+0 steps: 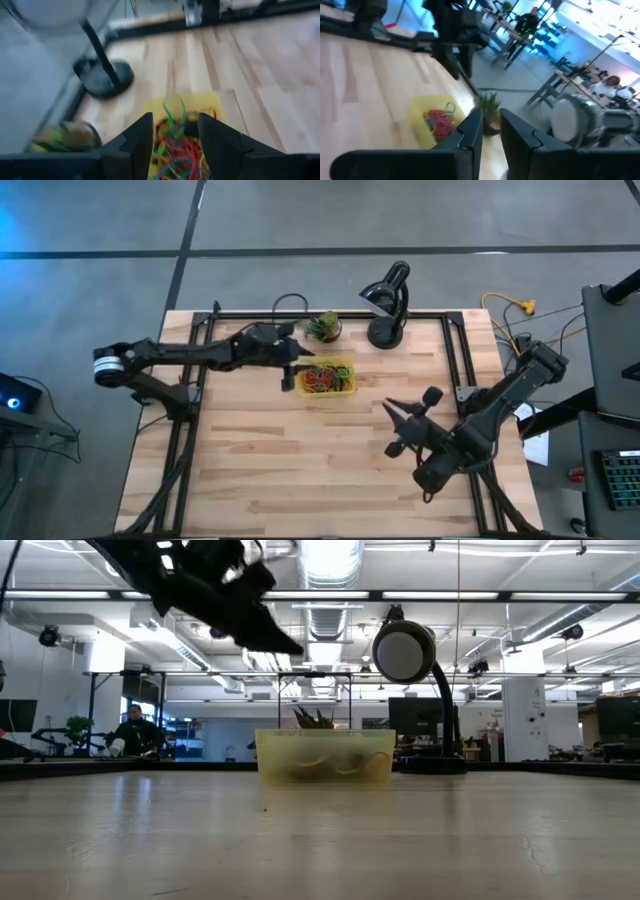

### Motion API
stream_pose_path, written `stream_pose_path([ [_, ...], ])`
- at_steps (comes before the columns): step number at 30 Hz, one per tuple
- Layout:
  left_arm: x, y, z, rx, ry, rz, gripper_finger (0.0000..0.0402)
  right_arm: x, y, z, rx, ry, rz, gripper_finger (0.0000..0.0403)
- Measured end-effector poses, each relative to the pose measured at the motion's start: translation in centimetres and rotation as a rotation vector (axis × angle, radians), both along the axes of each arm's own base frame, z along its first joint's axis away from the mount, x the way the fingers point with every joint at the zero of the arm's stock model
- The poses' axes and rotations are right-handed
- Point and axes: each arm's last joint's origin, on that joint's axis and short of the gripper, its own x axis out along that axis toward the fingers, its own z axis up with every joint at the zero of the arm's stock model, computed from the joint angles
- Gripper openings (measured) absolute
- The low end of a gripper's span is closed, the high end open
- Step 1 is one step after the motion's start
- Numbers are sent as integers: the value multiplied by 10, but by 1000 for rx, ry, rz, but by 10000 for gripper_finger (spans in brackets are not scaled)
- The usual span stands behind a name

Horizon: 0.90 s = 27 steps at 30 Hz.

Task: Pick and place rubber bands into bin
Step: Return to Home Position

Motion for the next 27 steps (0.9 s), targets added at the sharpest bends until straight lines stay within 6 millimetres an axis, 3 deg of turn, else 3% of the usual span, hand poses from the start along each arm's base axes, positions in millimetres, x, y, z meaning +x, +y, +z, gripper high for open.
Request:
stream_pose_path([
  [5,-24,-8,34,70,-128,-10,141,1,-7,6,-50,39,-11,59],
  [9,-44,-14,55,118,-210,-20,141,-1,-25,12,-34,26,-55,59],
  [16,-73,-26,81,144,-336,-52,142,1,-51,9,123,65,-24,59],
  [21,-91,-31,93,37,-437,-9,142,18,-47,10,142,58,236,59],
  [27,-109,-34,109,-121,-580,70,142,26,-59,34,70,-71,815,59],
])
